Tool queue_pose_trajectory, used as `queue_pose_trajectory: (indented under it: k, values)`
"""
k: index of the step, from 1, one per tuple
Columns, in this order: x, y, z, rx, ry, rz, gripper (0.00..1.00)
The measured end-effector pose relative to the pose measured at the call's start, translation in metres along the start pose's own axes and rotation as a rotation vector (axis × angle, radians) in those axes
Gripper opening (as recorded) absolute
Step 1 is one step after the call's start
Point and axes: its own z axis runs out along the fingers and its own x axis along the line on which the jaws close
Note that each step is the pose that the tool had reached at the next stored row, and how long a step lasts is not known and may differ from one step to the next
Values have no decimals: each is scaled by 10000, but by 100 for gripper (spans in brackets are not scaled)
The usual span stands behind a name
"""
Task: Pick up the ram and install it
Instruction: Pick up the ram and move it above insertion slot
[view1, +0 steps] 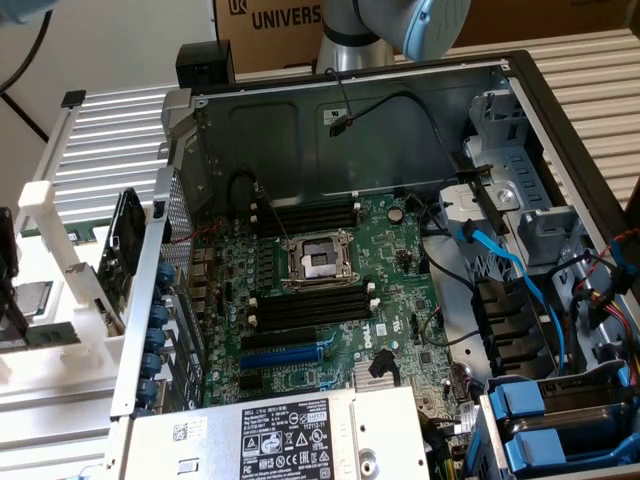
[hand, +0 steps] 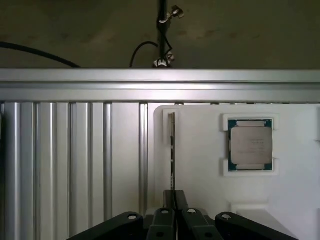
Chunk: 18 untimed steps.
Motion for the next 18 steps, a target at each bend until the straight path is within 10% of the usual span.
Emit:
queue_pose_trajectory:
  k: [18]
  values:
    - [-4,92,-852,10,0,-1,12]
